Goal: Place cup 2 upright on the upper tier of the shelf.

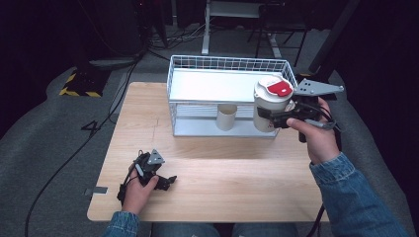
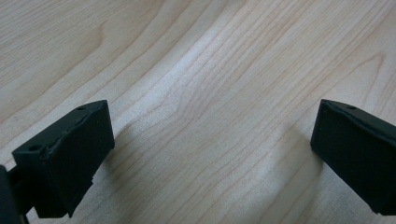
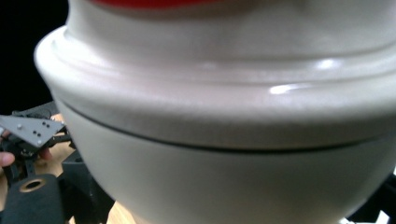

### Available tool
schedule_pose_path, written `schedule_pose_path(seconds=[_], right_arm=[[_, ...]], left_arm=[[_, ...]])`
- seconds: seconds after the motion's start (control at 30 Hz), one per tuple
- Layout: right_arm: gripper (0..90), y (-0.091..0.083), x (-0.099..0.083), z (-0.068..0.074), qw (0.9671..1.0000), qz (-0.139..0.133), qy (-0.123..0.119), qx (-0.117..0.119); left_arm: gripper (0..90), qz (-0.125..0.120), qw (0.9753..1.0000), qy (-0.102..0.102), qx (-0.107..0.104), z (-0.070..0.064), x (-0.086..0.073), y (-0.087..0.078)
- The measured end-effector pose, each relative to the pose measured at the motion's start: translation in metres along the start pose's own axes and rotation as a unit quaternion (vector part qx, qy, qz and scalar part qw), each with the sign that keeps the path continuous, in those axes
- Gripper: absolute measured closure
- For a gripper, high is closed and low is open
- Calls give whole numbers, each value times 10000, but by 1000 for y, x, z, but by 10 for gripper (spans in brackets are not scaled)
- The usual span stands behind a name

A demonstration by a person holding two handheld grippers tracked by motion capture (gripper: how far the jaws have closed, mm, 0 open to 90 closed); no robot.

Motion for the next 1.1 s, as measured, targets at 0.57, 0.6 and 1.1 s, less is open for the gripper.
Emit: schedule_pose_path(seconds=[0.57,0.6,1.1], right_arm=[[125,35,43,-35,9998,-130,24,-161],[125,35,43,-35,9998,-130,24,-161],[125,75,59,-59,9992,-192,44,-341]], left_arm=[[1,5,10000,3,2,0,0,0],[1,4,10000,1,2,0,0,0],[1,14,10000,-31,-32,1,1,1]])
Point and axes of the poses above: each handheld gripper's, and its own axes: y roughly forward along the jaws, x roughly out of its top, z roughly to its left, the point moved 10 cm from there along y, roughly forward along the jaws, and after that the axes turned 11 degrees about x, right-handed, at the moved point
